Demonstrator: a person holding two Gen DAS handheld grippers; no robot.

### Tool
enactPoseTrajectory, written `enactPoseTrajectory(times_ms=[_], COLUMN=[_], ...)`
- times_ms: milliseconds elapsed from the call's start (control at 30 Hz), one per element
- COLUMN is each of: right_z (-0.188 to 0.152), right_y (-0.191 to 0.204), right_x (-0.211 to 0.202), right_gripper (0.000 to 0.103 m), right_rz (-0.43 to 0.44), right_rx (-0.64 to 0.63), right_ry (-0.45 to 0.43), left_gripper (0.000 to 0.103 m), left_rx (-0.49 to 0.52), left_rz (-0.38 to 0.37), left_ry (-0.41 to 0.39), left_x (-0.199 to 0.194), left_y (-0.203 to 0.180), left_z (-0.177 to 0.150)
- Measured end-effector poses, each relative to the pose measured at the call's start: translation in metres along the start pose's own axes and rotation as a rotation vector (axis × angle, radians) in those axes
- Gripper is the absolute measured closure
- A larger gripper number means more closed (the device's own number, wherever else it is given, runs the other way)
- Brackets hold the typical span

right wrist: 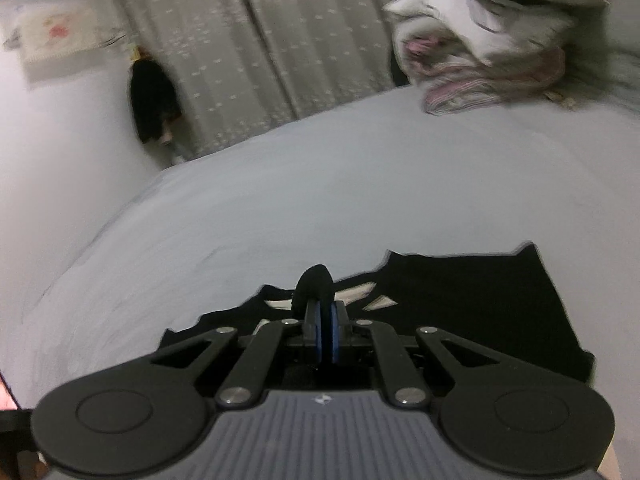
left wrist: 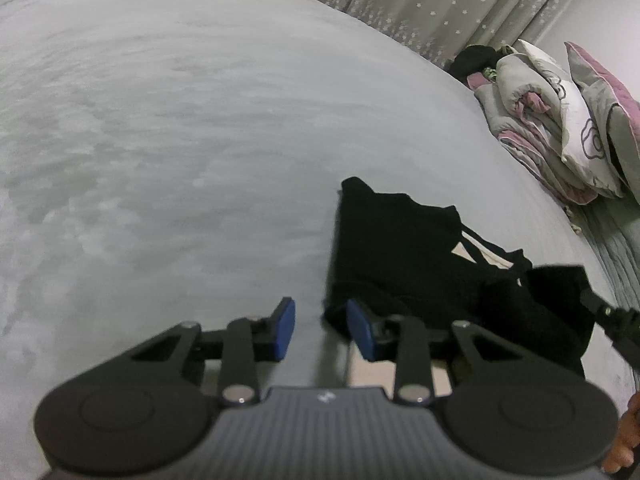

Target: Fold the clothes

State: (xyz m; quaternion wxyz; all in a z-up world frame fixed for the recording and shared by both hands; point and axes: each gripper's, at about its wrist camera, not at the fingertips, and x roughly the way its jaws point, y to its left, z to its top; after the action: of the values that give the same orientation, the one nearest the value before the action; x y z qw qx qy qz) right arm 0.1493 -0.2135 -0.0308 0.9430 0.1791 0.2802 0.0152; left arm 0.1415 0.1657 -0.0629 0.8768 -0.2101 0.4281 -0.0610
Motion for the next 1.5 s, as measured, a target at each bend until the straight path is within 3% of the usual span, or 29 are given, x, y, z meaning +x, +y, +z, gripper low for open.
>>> enactPoseTrajectory(times_ms=[233,700,1233,1333,1400,1500], right_z=[-0.002,-0.025,-0.014,-0.008,-0.005,0.001], right_y=[-0.042,-0.106,-0.125,-0.131,-0.135,-0.133], right_x=[-0.009,-0.021,-0.042,-0.049,-0.051,-0.047], right_gripper=[0.095,0.095,0.095,0.086,0.067,0.066], right_rz=[-0.037,-0.104,-0.170,-0.161,-0.126,-0.064], right_rx=[0.164,0.394,0.383,0.387,0.390,0.366], right_ry=[0.038,0.195,0.172,0.140,0.111,0.090], left_gripper=[0.075,0.075,0.075,0.075,0.075,0.075], left_rx=[0.022,0.057,0.040,0.025,0.013,-0.007], left_rz=[-0.006,0.027,0.045,0.044,0.037,0.017], left_ry=[0.006,0.025,0.022,0.007,-0.011,-0.041], left_x=[0.007,0.014,0.015,0.015,0.014,0.012], left_y=[-0.012,-0.019,-0.014,-0.012,-0.012,-0.013], left_z=[-0.003,-0.005,0.000,0.003,0.005,0.008])
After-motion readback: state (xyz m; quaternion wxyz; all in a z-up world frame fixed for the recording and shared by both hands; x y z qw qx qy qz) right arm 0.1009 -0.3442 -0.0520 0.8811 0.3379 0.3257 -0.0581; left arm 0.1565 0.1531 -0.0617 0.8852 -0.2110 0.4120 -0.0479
